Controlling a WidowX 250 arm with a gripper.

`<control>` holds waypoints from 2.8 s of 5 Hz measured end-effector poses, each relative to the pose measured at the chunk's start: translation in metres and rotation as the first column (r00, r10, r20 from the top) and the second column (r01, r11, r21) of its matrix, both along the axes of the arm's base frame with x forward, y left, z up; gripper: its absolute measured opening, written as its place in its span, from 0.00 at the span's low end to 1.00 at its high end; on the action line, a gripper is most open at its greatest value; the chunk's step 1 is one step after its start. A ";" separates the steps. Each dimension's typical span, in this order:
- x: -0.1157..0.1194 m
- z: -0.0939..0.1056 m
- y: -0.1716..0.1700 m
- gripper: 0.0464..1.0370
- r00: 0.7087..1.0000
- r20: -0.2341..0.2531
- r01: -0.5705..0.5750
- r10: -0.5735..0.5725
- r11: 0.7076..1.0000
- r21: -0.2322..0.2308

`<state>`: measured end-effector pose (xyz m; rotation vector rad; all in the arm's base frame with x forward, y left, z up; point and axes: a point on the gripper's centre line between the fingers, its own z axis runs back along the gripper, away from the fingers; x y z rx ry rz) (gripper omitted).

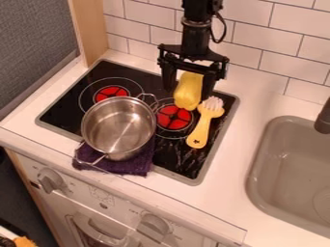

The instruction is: Moved the yellow pepper on the bottom left of the burner

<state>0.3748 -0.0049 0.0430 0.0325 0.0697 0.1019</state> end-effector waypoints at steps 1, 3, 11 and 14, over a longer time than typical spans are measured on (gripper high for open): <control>-0.002 -0.006 0.002 0.96 1.000 -0.016 0.004 -0.003 1.000 0.017; -0.004 -0.024 0.019 0.86 0.999 -0.050 -0.020 0.022 0.999 0.039; 0.009 0.002 0.027 0.96 0.803 0.117 0.584 -0.585 0.810 0.039; 0.017 -0.012 0.024 0.70 0.843 0.092 0.531 -0.531 0.847 0.026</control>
